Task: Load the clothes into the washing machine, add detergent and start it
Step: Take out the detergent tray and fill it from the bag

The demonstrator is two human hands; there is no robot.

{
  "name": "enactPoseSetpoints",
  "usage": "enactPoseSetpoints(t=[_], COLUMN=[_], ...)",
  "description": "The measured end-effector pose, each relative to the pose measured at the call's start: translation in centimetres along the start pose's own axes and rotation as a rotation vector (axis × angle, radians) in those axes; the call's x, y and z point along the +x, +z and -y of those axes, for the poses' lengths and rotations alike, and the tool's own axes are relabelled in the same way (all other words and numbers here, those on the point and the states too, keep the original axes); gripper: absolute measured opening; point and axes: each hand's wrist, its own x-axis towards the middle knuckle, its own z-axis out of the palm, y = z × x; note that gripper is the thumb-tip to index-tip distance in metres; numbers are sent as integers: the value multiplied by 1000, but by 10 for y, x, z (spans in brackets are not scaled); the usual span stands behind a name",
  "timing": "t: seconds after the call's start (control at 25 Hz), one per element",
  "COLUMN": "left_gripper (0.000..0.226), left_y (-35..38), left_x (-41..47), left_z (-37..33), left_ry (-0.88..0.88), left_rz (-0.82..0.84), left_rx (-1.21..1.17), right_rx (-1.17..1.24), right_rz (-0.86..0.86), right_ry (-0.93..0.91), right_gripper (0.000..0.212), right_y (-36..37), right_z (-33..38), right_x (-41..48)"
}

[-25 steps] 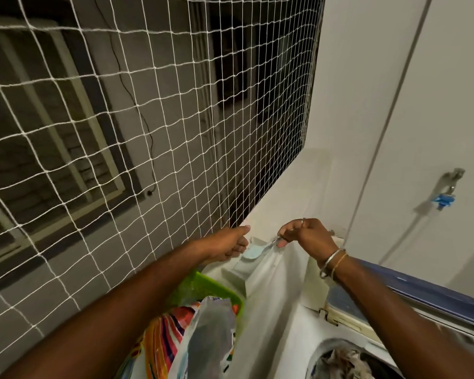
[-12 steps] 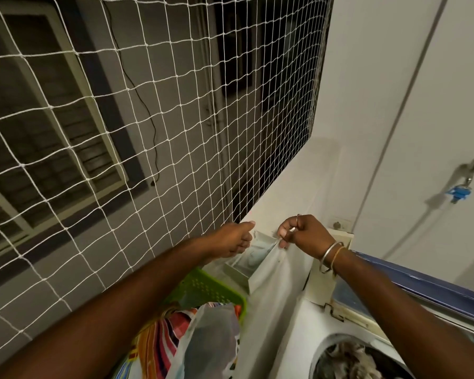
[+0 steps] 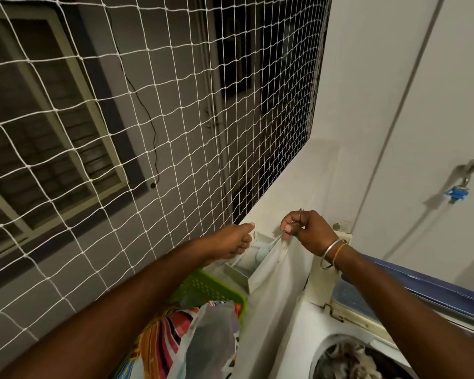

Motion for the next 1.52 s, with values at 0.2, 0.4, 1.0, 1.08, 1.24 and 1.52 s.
enactPoseSetpoints(t=[0.2, 0.4, 1.0, 1.08, 1.24, 1.52], left_gripper=[39, 40, 61, 57, 49, 64], left_y=[1, 4, 13, 15, 15, 15], left_x=[-7, -13, -80, -91, -120, -208], left_z=[-4, -9, -29, -30, -29, -28], left_ry=[-31, -71, -34, 9, 106, 307], left_rz=[-11, -38, -23, -21, -16, -50], left_rx=[-15, -56, -48, -67, -64, 13], right_rx=[-70, -168, -421, -343, 70, 485], right_rz=[-77, -182, -372, -417, -503, -409], right_ry=[-42, -167, -410, -318, -47, 126], right_gripper=[40, 46, 28, 14, 12, 10], right_y=[1, 1, -11, -12, -19, -36], right_z=[4, 13, 40, 45, 64, 123], right_x=[-3, -9, -49, -63, -98, -168])
